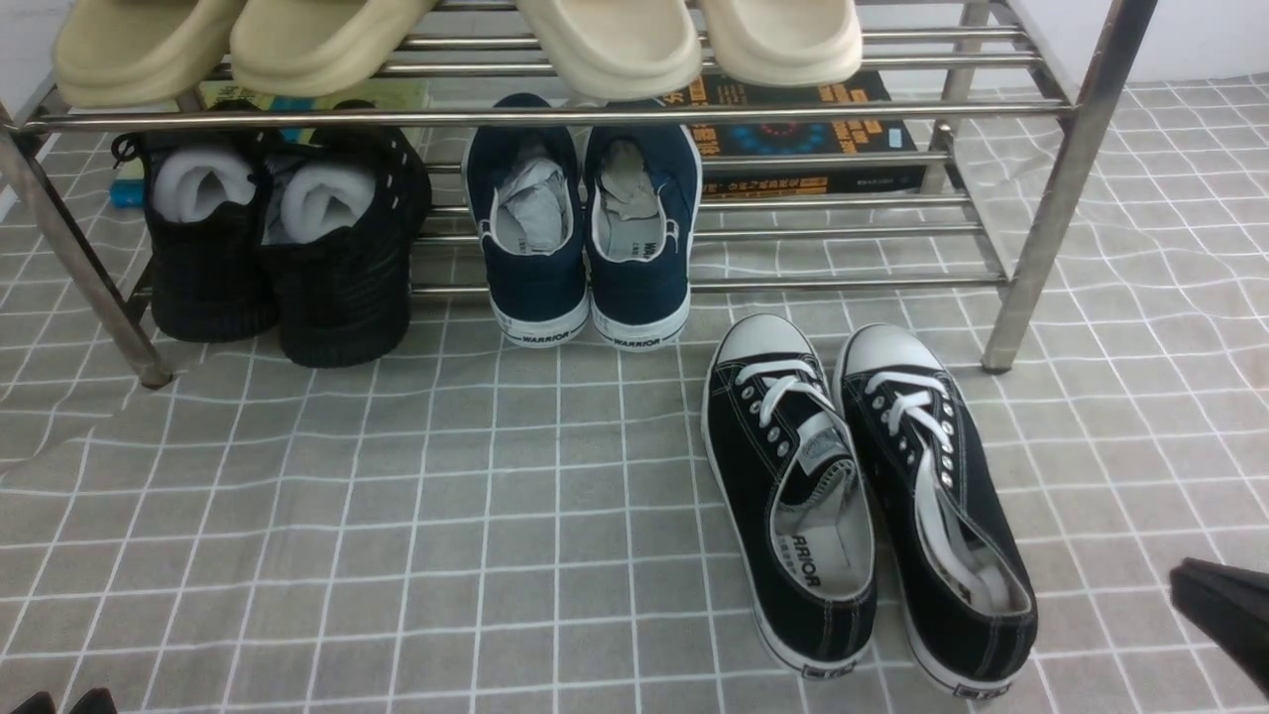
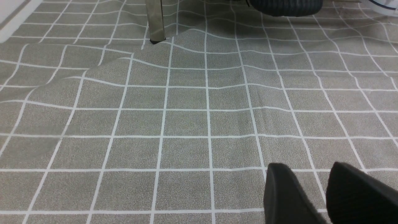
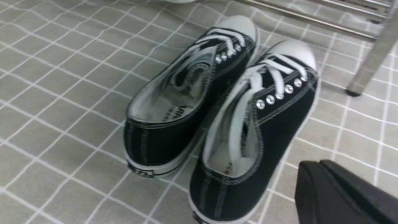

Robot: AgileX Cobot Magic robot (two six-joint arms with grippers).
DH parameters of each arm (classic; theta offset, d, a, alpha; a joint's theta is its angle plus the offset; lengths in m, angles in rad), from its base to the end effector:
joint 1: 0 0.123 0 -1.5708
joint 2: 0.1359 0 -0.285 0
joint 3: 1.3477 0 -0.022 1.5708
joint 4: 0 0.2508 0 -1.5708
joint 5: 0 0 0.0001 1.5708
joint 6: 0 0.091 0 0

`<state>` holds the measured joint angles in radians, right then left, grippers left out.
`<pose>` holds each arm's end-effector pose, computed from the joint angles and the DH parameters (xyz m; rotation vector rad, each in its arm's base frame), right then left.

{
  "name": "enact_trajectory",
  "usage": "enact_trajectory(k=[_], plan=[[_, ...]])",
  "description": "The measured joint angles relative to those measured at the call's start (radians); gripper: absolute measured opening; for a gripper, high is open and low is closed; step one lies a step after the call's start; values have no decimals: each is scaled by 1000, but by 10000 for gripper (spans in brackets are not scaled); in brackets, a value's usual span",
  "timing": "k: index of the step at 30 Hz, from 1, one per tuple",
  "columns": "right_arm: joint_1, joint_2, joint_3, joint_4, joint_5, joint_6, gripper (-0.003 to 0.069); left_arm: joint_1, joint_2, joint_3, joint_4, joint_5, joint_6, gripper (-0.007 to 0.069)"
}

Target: Take the shoes off the shelf with your hand from the grey coffee tablecloth.

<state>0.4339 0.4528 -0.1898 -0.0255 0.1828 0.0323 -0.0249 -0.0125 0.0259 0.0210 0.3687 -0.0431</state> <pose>0.0899 0.0412 0.2270 -0.4077 1.8969 0.2898 0.0527 -0.0006 0.1720 -0.0039 1.8657 -0.0264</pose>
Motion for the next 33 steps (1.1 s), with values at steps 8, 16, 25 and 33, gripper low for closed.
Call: enact_trajectory(k=[8,16,25,33], plan=[[-273,-413,209,1,59,-1,4,0,0,0,0,0,0,239],[-408,-463,214,25,129,-3,13,0,0,0,0,1,0,239],[-412,-463,205,46,201,-4,24,0,0,0,0,1,0,239],[-412,-463,205,47,203,-4,36,0,0,0,0,1,0,239]])
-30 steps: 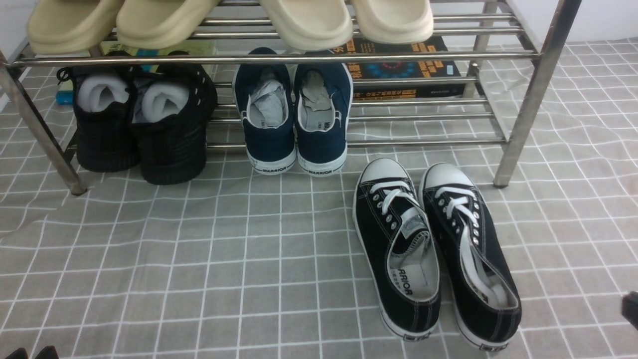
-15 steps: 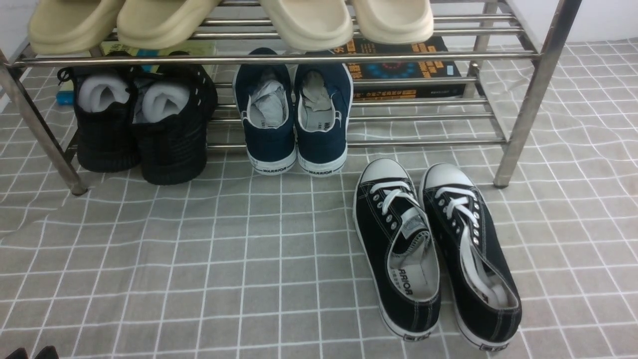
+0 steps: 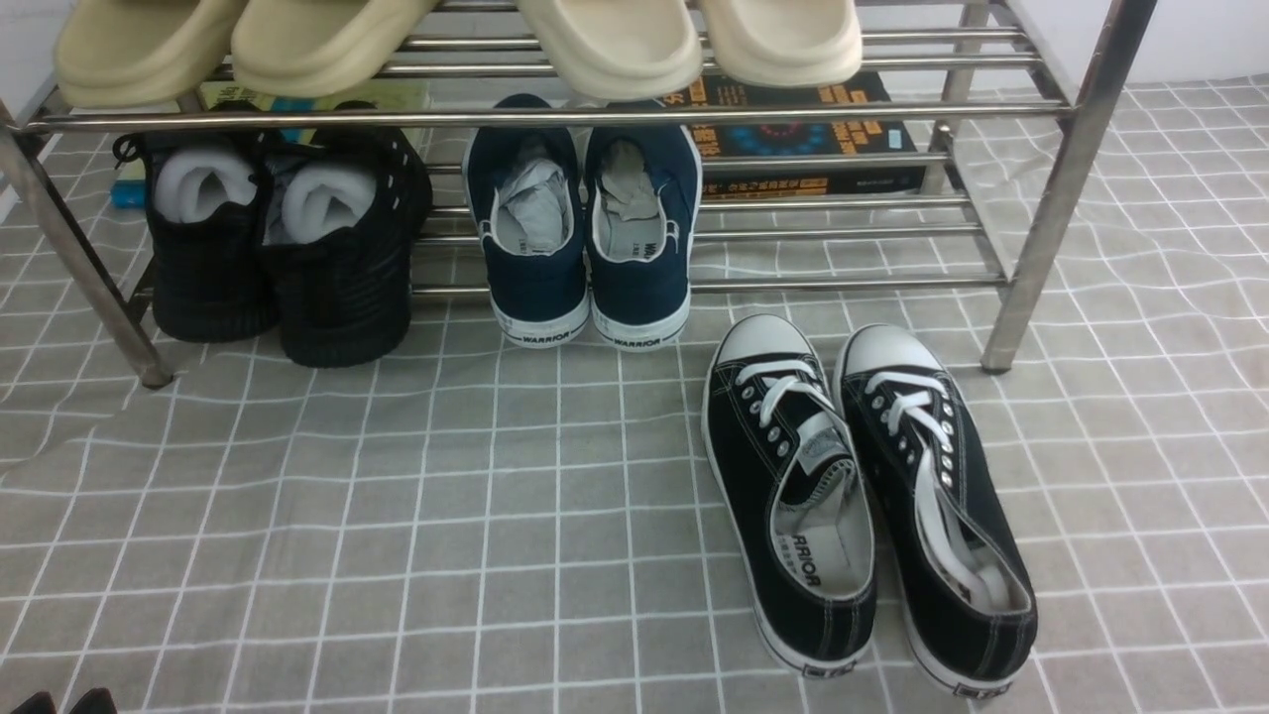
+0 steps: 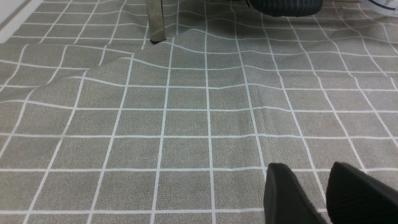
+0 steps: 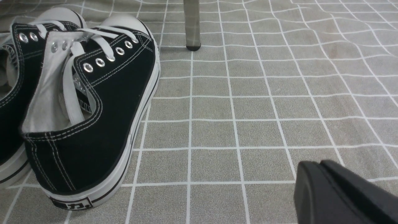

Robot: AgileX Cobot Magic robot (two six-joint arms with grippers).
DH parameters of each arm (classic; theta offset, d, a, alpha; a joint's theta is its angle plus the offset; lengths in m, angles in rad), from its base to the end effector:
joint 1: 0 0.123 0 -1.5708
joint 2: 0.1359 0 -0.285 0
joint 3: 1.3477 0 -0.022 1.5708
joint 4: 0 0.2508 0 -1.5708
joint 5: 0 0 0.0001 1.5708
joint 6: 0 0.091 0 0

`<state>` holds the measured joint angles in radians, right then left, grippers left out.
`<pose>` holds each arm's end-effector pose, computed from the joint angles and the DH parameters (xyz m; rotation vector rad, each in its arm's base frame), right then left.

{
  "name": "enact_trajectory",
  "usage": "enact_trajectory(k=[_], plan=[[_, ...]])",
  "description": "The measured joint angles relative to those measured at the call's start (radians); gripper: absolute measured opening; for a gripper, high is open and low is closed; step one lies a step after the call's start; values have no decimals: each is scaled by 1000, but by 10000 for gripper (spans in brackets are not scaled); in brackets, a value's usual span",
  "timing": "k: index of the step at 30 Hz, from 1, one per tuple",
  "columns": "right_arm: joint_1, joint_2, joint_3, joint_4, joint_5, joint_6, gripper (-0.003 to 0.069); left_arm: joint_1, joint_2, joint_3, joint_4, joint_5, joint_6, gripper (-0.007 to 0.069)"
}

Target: Take the shoes off the shelf with your hand from the grey coffee tablecloth.

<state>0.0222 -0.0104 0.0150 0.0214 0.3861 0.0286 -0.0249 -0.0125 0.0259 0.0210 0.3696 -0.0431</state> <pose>0.0522 0.0019 0.1740 0.0190 1.8745 0.0562 0.0527 -0.0006 0.1719 -0.0040 1.8666 -0.0264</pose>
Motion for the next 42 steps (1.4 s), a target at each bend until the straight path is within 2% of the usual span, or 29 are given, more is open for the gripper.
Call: enact_trajectory(k=[42], plan=[[0,0,0,0,1,0,84,0,0,0,0,0,0,241]])
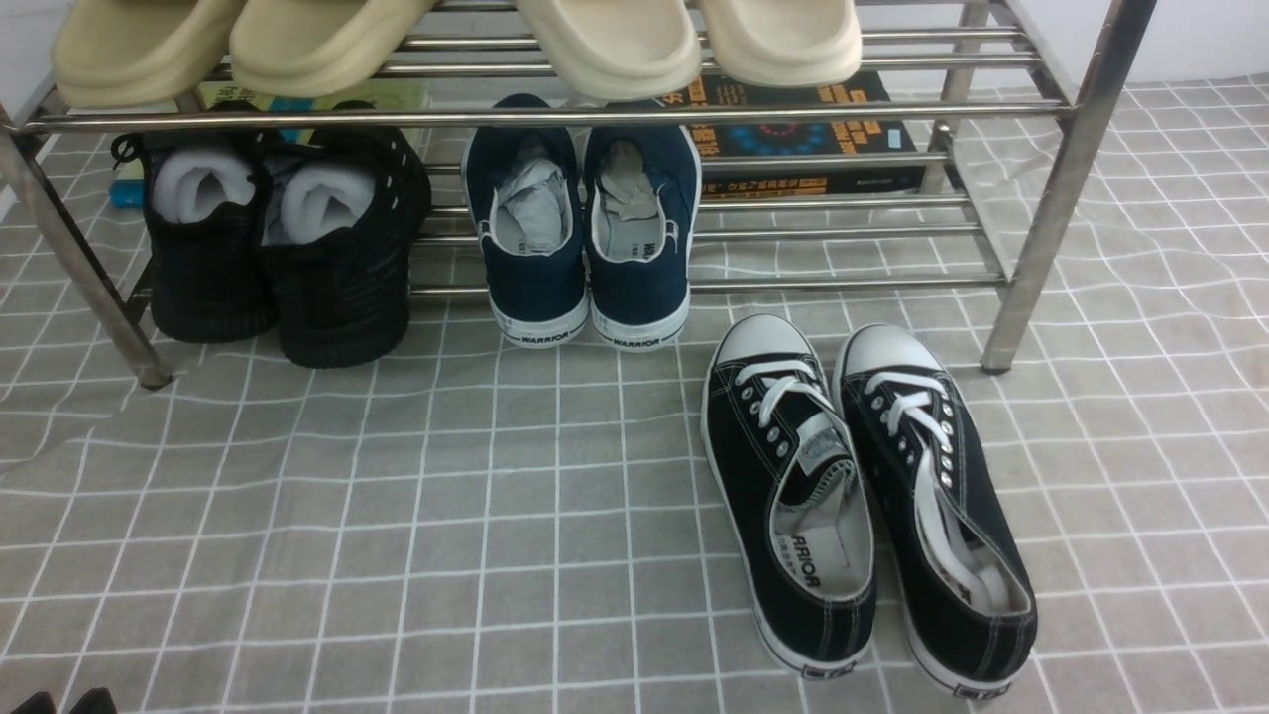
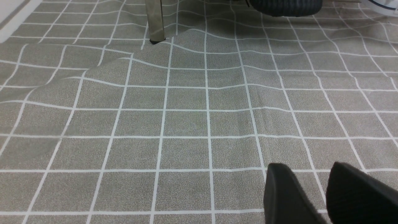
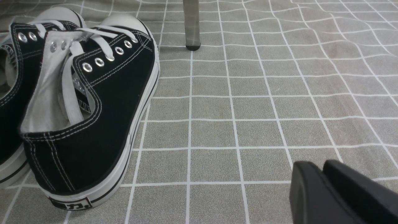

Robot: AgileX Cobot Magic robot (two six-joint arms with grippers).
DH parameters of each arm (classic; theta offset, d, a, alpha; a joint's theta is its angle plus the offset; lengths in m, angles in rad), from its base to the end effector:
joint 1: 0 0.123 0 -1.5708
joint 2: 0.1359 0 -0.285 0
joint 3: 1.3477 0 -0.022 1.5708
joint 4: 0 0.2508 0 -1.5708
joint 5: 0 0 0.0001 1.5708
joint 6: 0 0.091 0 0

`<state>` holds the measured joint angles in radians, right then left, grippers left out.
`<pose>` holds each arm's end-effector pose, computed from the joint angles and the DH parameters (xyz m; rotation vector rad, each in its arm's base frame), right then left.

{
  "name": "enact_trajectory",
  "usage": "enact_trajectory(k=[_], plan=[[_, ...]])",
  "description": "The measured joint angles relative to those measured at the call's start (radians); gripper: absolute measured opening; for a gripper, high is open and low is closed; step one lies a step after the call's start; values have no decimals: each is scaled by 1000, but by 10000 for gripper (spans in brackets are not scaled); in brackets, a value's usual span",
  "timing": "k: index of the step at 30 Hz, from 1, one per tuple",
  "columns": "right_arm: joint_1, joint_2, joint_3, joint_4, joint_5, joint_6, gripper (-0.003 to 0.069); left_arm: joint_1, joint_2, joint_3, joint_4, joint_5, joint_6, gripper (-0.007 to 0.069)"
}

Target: Take the shoes off the shelf with your hand from the grey coffee tablecloth.

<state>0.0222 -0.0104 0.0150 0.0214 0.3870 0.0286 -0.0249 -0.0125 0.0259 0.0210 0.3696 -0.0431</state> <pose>0.0521 0.0019 0.1739 0.0190 1.8754 0.0562 0.0527 -0.0006 0.1719 -0.0040 1.8666 -0.0264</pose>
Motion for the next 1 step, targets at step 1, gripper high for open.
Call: enact_trajectory(k=[1], plan=[[0,0,0,0,0,0,84,0,0,0,0,0,0,241]])
